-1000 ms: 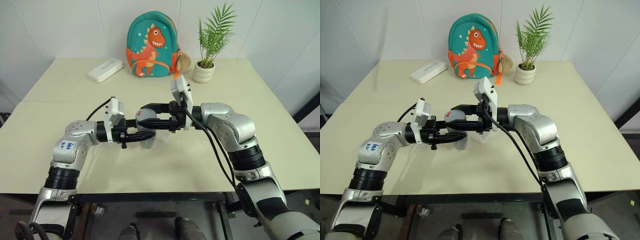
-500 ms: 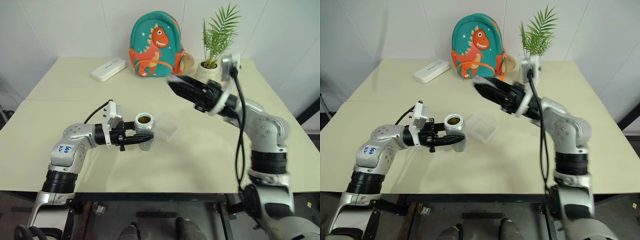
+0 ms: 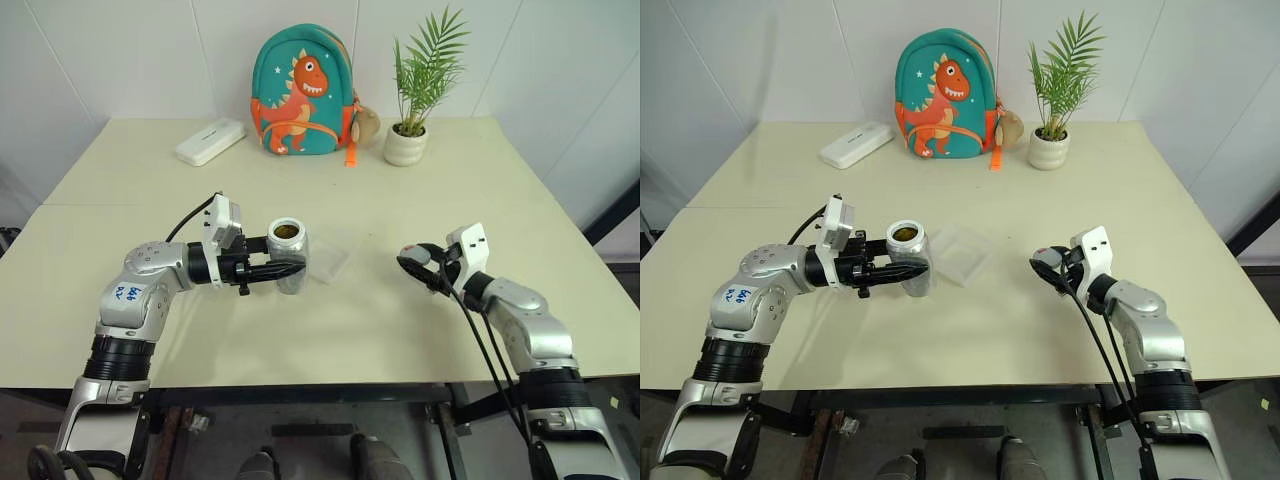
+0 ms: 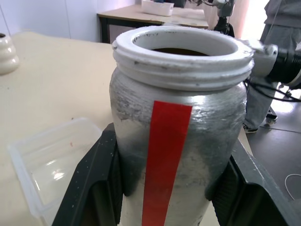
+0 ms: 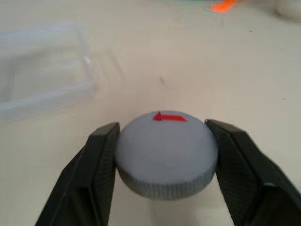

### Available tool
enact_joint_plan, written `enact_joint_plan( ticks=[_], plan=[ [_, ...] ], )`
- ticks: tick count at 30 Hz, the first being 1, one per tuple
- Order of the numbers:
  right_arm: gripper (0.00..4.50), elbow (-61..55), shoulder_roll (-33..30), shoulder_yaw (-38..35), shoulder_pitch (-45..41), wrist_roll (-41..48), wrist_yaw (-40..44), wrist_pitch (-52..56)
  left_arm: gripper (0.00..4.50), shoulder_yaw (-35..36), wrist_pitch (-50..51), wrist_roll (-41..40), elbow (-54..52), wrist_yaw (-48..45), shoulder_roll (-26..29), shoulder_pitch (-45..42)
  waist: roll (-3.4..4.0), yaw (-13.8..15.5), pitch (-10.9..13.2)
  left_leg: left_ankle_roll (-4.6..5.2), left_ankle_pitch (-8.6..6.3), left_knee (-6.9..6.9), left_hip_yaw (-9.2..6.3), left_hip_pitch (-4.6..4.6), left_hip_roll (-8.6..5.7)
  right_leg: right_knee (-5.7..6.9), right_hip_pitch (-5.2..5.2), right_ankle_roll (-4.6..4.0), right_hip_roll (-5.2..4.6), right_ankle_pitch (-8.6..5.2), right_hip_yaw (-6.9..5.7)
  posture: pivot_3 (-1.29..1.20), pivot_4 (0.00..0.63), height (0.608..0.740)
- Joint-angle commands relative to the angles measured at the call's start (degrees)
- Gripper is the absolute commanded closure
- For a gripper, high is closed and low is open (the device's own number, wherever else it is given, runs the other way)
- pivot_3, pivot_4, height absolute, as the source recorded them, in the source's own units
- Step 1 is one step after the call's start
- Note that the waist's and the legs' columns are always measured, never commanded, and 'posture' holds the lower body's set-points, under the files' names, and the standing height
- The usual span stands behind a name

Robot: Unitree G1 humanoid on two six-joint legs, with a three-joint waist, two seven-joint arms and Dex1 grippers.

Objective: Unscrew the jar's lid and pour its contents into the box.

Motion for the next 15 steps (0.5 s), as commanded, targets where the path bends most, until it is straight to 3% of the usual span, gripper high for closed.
enact_joint_plan(
  ticks=[1,7,10,15],
  plan=[
    [1.95,3.0,0.9,-2.9,-0.4,0.2,-1.0,-4.6,2.56,0.5,0.1,-1.2,-1.0,-0.1,-0.2,-1.6,0.00,0.1,0.0,0.00,0.00,0.00,0.00,-0.01,-0.01,0.00,0.00,0.01,0.00,0.00,0.02,0.00,0.150,0.740],
    [0.01,1.0,0.2,-3.7,-0.3,2.4,3.0,-3.4,2.56,0.9,0.0,-1.0,-0.5,0.3,-0.4,-2.2,0.00,0.0,0.0,0.00,0.00,-0.03,0.00,0.01,0.00,0.05,-0.02,0.38,0.03,0.21,0.03,0.00,0.150,0.740],
    [0.01,-5.1,-0.8,-3.1,-0.2,3.5,5.0,-1.1,2.56,2.1,0.6,-2.3,0.0,0.5,-0.8,-2.9,0.02,0.0,0.0,0.00,0.00,-0.02,0.00,0.01,0.00,0.06,-0.03,0.57,0.03,0.31,0.05,0.00,0.150,0.740],
    [0.01,-24.7,-5.6,0.3,-1.9,8.6,10.7,9.2,2.56,1.9,-0.3,-1.0,5.3,1.2,-0.7,-8.3,0.03,0.1,0.0,0.00,0.00,0.00,-0.01,-0.02,0.00,0.07,-0.06,0.66,0.05,0.35,0.05,0.00,0.150,0.740]
  ],
)
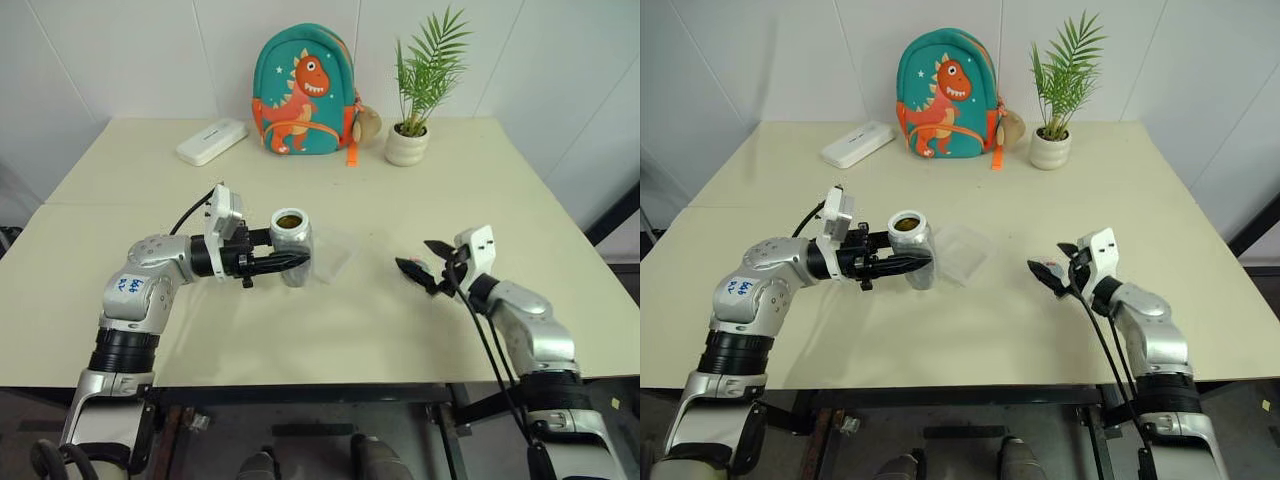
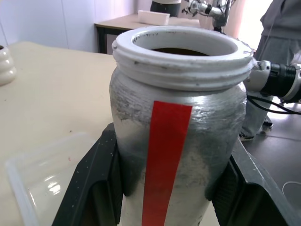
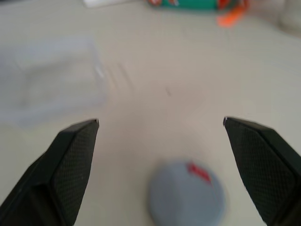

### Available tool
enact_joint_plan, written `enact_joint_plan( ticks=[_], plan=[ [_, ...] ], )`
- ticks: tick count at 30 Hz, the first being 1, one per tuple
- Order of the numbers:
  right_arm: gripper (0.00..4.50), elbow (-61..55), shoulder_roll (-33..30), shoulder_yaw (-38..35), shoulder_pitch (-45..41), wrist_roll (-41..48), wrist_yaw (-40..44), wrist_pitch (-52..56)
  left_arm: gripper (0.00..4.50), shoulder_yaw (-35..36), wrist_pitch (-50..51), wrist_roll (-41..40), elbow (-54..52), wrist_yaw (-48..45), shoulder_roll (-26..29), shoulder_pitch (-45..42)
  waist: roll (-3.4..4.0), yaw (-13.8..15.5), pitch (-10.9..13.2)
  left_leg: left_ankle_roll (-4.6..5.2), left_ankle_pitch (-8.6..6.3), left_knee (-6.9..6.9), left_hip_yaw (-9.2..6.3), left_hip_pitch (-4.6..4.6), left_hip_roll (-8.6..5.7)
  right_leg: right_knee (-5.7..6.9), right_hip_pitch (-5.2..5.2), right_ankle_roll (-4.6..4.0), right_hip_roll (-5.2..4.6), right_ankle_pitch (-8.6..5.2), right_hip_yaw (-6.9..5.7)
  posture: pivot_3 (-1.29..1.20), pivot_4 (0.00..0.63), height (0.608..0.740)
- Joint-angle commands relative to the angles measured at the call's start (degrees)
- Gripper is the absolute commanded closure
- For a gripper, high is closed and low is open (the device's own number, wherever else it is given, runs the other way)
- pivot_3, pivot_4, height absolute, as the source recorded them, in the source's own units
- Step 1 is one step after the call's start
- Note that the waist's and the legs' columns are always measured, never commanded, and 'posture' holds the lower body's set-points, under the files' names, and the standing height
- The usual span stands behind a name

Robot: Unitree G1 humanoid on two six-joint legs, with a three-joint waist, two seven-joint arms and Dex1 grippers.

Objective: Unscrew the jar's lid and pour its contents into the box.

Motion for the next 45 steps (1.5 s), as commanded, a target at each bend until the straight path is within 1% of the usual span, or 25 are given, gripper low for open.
enact_joint_plan(
  ticks=[1,3,5,7,9,10,13,16,18,20,23,24,25,26,28,29,31,32,36,38,40,45],
  plan=[
    [0.01,-12.3,-3.2,1.8,-2.2,3.3,3.5,5.0,2.56,0.9,-2.3,1.4,3.5,0.3,0.6,-4.3,0.00,-0.1,0.0,0.00,0.00,0.00,0.00,0.02,0.00,0.00,0.01,0.02,0.01,0.01,0.00,0.00,0.150,0.740],
    [0.01,-18.2,-5.8,2.3,-3.0,5.8,5.3,9.1,2.56,-0.1,-3.5,3.3,8.6,-0.5,1.1,-7.8,-0.01,0.1,0.0,0.00,0.00,-0.01,0.00,0.04,0.00,-0.03,0.03,0.01,0.01,-0.01,-0.01,0.00,0.150,0.740],
    [0.01,-22.1,-8.0,1.3,-3.8,7.6,5.1,13.0,2.56,-0.8,-5.5,5.2,15.0,-1.7,1.3,-12.3,-0.01,0.2,0.0,-0.01,-0.01,-0.02,-0.01,0.00,0.00,-0.05,0.01,-0.12,0.01,-0.10,-0.01,0.00,0.150,0.740],
    [0.01,-23.2,-9.5,0.3,-3.6,7.4,4.1,14.3,2.56,-1.9,-8.2,7.5,21.0,-3.1,1.2,-15.9,-0.02,0.4,0.0,-0.01,-0.01,-0.01,-0.01,-0.05,-0.01,-0.14,0.02,-0.25,0.00,-0.17,-0.01,0.00,0.150,0.740],
    [0.01,-23.6,-10.3,-0.7,-2.7,6.9,3.0,14.5,2.56,-3.6,-11.7,10.9,27.0,-3.6,0.9,-19.4,-0.03,0.6,0.0,-0.01,-0.02,-0.01,0.00,-0.11,-0.02,-0.29,0.04,-0.62,-0.01,-0.37,0.00,0.00,0.150,0.740],
    [0.01,-23.8,-10.4,-1.2,-2.1,7.0,2.5,14.7,2.56,-4.3,-13.5,12.4,29.6,-3.6,0.7,-20.8,-0.03,0.8,0.0,-0.02,-0.03,0.00,0.00,-0.12,-0.03,-0.31,0.04,-0.62,-0.02,-0.36,0.00,0.00,0.150,0.740],
    [0.01,-24.8,-11.0,-2.2,0.7,6.6,1.7,14.3,2.56,-7.0,-20.1,18.5,37.7,-1.3,-0.1,-25.0,-0.04,1.4,0.0,0.03,-0.09,-0.02,0.01,-0.13,-0.03,-0.32,0.02,-0.56,-0.02,-0.34,-0.01,0.00,0.150,0.740],
    [0.01,-26.1,-11.0,-3.4,3.8,7.1,1.0,14.3,2.56,-9.5,-26.3,24.1,43.9,1.8,-0.9,-28.4,-0.04,1.5,0.0,0.09,-0.19,-0.03,0.02,-0.12,-0.03,-0.25,-0.01,-0.31,-0.02,-0.30,-0.01,0.00,0.150,0.740],
    [0.01,-26.8,-10.7,-4.1,5.3,7.5,0.3,14.4,2.56,-10.8,-29.6,27.6,46.4,5.0,-1.3,-30.0,-0.04,1.6,0.0,0.10,-0.23,-0.03,0.02,-0.13,-0.03,-0.23,-0.01,0.20,-0.02,-0.04,-0.01,0.00,0.150,0.740],
    [0.01,-27.1,-10.6,-4.3,6.5,7.6,-0.2,14.2,2.56,-12.7,-34.1,31.9,47.9,9.9,-1.4,-30.9,-0.05,1.5,0.0,0.09,-0.28,-0.03,0.02,-0.14,-0.03,-0.25,-0.02,0.23,-0.02,-0.04,0.00,0.00,0.150,0.740],
    [0.01,-27.3,-10.2,-4.6,8.4,7.6,-1.0,13.9,2.56,-22.0,-51.7,51.1,48.2,36.1,1.6,-32.1,-0.05,1.6,0.0,0.07,-0.33,-0.03,0.03,-0.13,-0.03,-0.25,-0.02,0.27,-0.02,-0.03,0.00,0.00,0.150,0.740],
    [0.01,-27.4,-10.1,-4.6,8.8,7.6,-1.2,13.8,2.56,-24.2,-56.1,55.8,48.3,43.5,2.3,-32.5,-0.06,1.6,0.0,0.07,-0.34,-0.03,0.03,-0.13,-0.03,-0.24,-0.02,0.28,-0.02,-0.02,0.01,0.00,0.150,0.740],
    [0.01,-27.3,-9.8,-4.7,9.1,7.8,-1.5,13.9,2.56,-24.8,-56.7,57.7,49.1,48.3,2.1,-33.2,-0.06,1.6,0.0,0.04,-0.35,-0.03,0.03,-0.13,-0.03,-0.24,-0.03,0.32,-0.02,0.00,0.03,0.00,0.150,0.740],
    [0.01,-27.2,-9.5,-4.8,9.3,7.9,-1.8,13.8,2.56,-26.4,-57.3,61.8,49.1,56.2,2.4,-34.0,-0.07,1.7,0.0,0.02,-0.36,-0.03,0.04,-0.13,-0.03,-0.25,-0.02,0.35,-0.02,0.01,0.06,0.00,0.150,0.740],
    [0.01,-27.0,-9.3,-4.7,9.7,7.9,-2.1,13.5,2.56,-29.3,-58.6,68.3,49.5,67.2,3.0,-35.4,-0.09,1.8,0.0,0.01,-0.37,0.01,0.05,-0.16,-0.05,-0.28,-0.01,0.44,-0.02,0.05,0.06,0.00,0.150,0.740],
    [0.01,-26.9,-9.0,-4.6,9.9,7.8,-2.3,13.5,2.56,-33.0,-58.5,75.5,47.8,76.3,4.1,-36.0,-0.11,1.8,0.0,0.00,-0.38,0.02,0.05,-0.17,-0.06,-0.30,0.00,0.47,-0.02,0.06,0.08,0.00,0.150,0.740],
    [0.01,-26.8,-8.3,-4.4,10.2,7.8,-2.7,13.4,2.56,-38.4,-57.2,85.0,46.4,88.6,4.9,-36.9,-0.11,1.8,0.0,-0.06,-0.42,0.03,0.07,-0.19,-0.07,-0.36,0.01,0.52,-0.02,0.09,0.09,0.00,0.150,0.740],
    [0.01,-26.8,-8.0,-4.3,10.3,7.9,-2.8,13.4,2.56,-40.3,-56.3,88.1,46.3,93.2,5.0,-37.2,-0.11,1.7,0.0,-0.08,-0.43,0.02,0.11,-0.18,-0.07,-0.38,0.01,0.54,-0.02,0.08,0.13,0.00,0.150,0.740],
    [0.01,-26.9,-6.9,-3.7,10.5,7.9,-3.4,13.4,2.56,-46.8,-51.4,98.9,45.8,108.0,4.8,-37.6,-0.12,1.7,0.0,-0.11,-0.46,0.02,0.14,-0.17,-0.07,-0.36,0.00,0.59,-0.02,0.05,0.14,0.00,0.150,0.740],
    [0.01,-27.0,-6.4,-3.4,10.3,8.0,-3.5,13.5,2.56,-48.3,-48.4,101.3,47.3,112.5,4.0,-37.8,-0.12,1.7,0.0,-0.12,-0.46,0.01,0.14,-0.18,-0.07,-0.35,-0.02,0.59,-0.01,0.05,0.14,0.00,0.150,0.740],
    [0.01,-27.1,-5.8,-3.2,10.3,8.0,-3.6,13.5,2.56,-49.7,-45.6,103.2,49.1,115.9,2.9,-38.0,-0.12,1.8,0.1,-0.12,-0.47,0.01,0.15,-0.19,-0.07,-0.35,-0.03,0.59,-0.02,0.04,0.13,0.00,0.150,0.740],
    [0.01,-27.5,-3.9,-2.7,11.4,7.8,-4.5,13.2,2.56,-52.0,-45.4,105.2,48.9,119.0,1.8,-37.1,-0.12,1.8,0.1,-0.14,-0.48,0.00,0.16,-0.19,-0.07,-0.35,-0.03,0.60,-0.01,0.03,0.13,0.00,0.150,0.740]
  ],
)
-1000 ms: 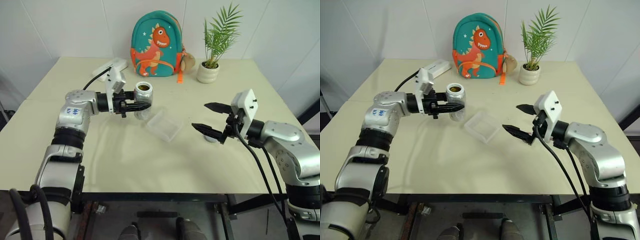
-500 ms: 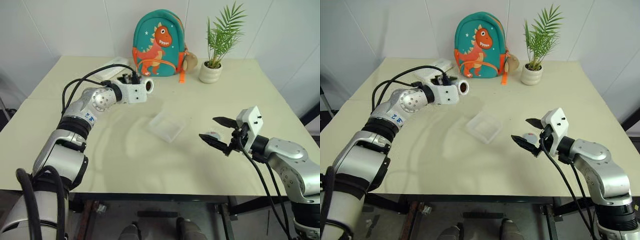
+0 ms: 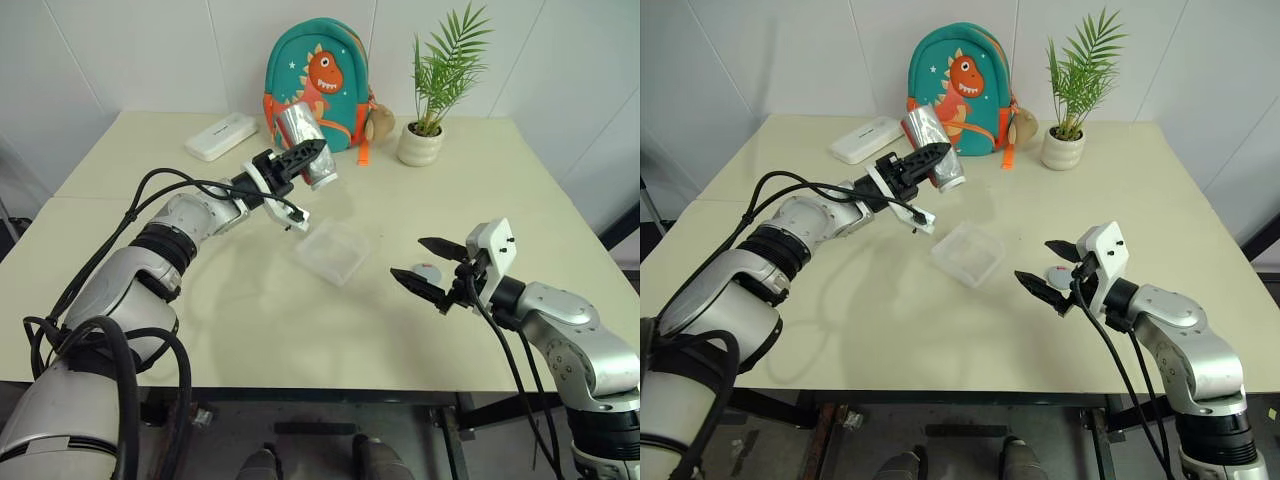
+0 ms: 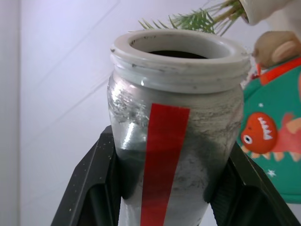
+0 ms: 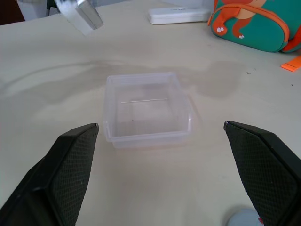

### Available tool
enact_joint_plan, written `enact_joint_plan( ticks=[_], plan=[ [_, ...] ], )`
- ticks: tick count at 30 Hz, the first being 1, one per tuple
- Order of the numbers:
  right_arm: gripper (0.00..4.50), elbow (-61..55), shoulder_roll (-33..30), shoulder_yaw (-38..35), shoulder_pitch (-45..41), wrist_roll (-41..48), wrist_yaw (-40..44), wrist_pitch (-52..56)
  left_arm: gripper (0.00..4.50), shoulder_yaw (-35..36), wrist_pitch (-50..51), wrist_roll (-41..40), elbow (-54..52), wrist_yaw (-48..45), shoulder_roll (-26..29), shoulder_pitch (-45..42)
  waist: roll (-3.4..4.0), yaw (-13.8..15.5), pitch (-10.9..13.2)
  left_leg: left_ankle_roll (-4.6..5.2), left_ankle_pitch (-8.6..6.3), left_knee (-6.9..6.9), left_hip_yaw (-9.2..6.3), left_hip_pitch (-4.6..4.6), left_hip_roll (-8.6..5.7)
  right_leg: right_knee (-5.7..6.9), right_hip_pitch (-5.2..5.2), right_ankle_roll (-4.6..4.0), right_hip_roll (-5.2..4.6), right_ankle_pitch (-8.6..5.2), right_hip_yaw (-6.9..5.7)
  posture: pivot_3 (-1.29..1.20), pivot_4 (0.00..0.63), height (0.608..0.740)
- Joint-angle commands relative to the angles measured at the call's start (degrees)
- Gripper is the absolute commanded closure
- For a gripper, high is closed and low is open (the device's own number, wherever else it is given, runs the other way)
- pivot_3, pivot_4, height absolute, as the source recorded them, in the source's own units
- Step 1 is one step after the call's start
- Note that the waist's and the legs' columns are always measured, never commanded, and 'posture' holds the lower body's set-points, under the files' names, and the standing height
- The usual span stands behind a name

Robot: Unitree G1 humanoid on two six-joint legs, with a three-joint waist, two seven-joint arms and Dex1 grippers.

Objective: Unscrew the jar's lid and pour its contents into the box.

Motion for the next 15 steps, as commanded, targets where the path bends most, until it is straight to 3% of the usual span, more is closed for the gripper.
enact_joint_plan(
  ticks=[1,15],
  plan=[
    [0.01,-2.3,0.8,0.0,0.8,0.5,-0.9,-1.0,2.56,-0.6,0.9,1.1,-1.0,1.9,0.0,-1.0,0.00,0.0,0.0,-0.01,-0.01,0.00,0.00,0.00,0.00,0.00,0.00,0.00,0.00,0.00,0.00,0.00,0.150,0.740],
    [0.01,-1.5,2.6,0.6,1.6,0.1,-1.6,-2.5,2.56,-0.8,-5.6,-1.1,0.7,-2.1,1.3,-1.9,0.00,0.0,0.0,-0.02,-0.01,0.01,0.02,0.01,0.00,0.02,0.01,0.00,0.00,0.00,0.00,0.00,0.150,0.740]
  ],
)
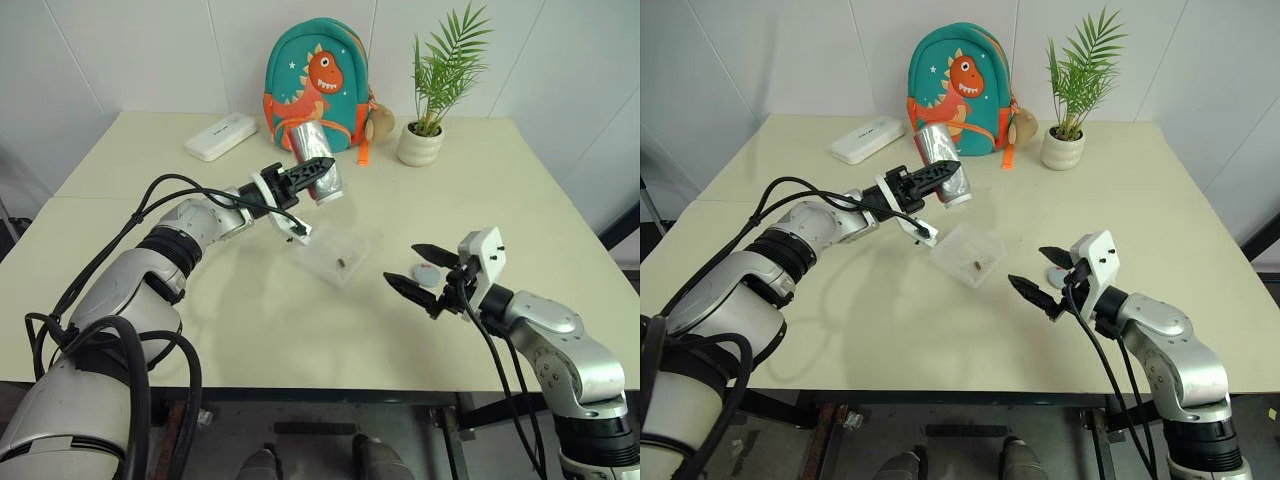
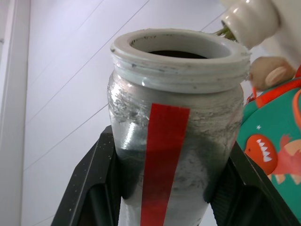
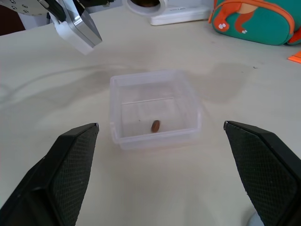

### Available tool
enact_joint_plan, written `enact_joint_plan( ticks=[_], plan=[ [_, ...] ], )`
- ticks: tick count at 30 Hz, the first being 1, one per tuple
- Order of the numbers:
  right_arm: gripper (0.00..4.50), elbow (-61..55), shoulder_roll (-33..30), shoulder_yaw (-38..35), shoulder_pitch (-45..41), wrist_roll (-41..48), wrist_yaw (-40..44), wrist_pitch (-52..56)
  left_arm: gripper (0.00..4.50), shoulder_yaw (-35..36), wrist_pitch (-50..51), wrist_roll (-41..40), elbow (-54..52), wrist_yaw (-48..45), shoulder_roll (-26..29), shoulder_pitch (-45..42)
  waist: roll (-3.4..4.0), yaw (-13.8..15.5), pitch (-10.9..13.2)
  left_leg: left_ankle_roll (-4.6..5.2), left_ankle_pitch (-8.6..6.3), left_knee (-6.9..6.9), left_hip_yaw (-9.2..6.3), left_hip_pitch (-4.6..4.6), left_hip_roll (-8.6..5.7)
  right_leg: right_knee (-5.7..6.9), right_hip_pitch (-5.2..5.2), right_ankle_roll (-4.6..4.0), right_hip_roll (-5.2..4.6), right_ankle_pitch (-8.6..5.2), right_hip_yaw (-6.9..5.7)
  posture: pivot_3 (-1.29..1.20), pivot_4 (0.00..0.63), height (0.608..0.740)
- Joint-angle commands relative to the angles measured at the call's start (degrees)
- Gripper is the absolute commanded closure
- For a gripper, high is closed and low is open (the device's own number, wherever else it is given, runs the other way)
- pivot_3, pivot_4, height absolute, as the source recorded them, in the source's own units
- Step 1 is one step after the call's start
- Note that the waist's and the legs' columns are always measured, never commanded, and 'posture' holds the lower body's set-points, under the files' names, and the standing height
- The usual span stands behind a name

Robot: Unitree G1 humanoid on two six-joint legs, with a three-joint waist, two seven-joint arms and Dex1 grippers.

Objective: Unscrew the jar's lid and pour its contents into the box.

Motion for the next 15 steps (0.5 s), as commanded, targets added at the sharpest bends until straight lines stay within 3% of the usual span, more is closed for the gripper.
enact_joint_plan(
  ticks=[1,3,8,10,12,15],
  plan=[
    [0.01,-1.4,0.1,-0.6,0.4,0.2,-0.2,-1.4,2.56,2.3,-3.4,-3.3,0.5,-3.0,1.8,-1.8,0.00,0.0,0.0,0.00,0.00,0.00,0.00,0.00,0.00,0.00,0.00,0.00,0.00,0.00,0.00,0.00,0.150,0.740],
    [0.01,-1.3,0.0,-0.5,0.5,0.2,-0.2,-1.6,2.56,4.0,-4.8,-5.6,1.1,-5.1,2.1,-1.7,0.00,-0.1,0.0,0.00,0.00,0.00,0.00,0.00,0.00,0.02,0.00,0.00,0.00,0.00,0.00,0.00,0.150,0.740],
    [0.01,-0.7,-0.2,-0.4,0.4,-0.1,0.3,-2.3,2.56,19.3,-15.9,-29.1,7.7,-30.8,1.7,1.2,0.01,-0.1,0.0,0.00,0.01,0.03,0.03,0.04,0.00,0.08,0.00,-0.02,0.00,0.00,0.00,0.00,0.150,0.740],
    [0.01,-0.3,-0.4,-0.1,0.3,-0.4,0.7,-2.9,2.56,29.2,-13.6,-42.8,9.6,-47.1,-0.2,3.4,0.02,0.0,0.0,0.00,0.01,0.03,0.06,0.07,0.01,0.10,0.02,-0.03,-0.01,-0.01,0.01,0.00,0.150,0.740],
    [0.01,0.1,-0.7,0.2,0.1,-0.8,1.3,-4.0,2.56,40.0,-4.4,-56.5,10.4,-63.7,-2.6,5.1,0.02,0.0,0.0,0.02,0.02,0.07,0.07,0.09,0.00,0.17,0.04,-0.05,-0.01,-0.02,0.01,0.00,0.150,0.740],
    [0.01,0.6,-1.0,0.7,-0.2,-1.7,3.0,-6.2,2.56,50.8,8.6,-68.2,9.7,-72.8,-3.1,5.9,0.02,-0.2,0.0,0.05,0.04,0.15,0.06,0.08,0.01,0.29,0.03,-0.05,0.00,-0.01,0.01,0.00,0.150,0.740]
  ],
)
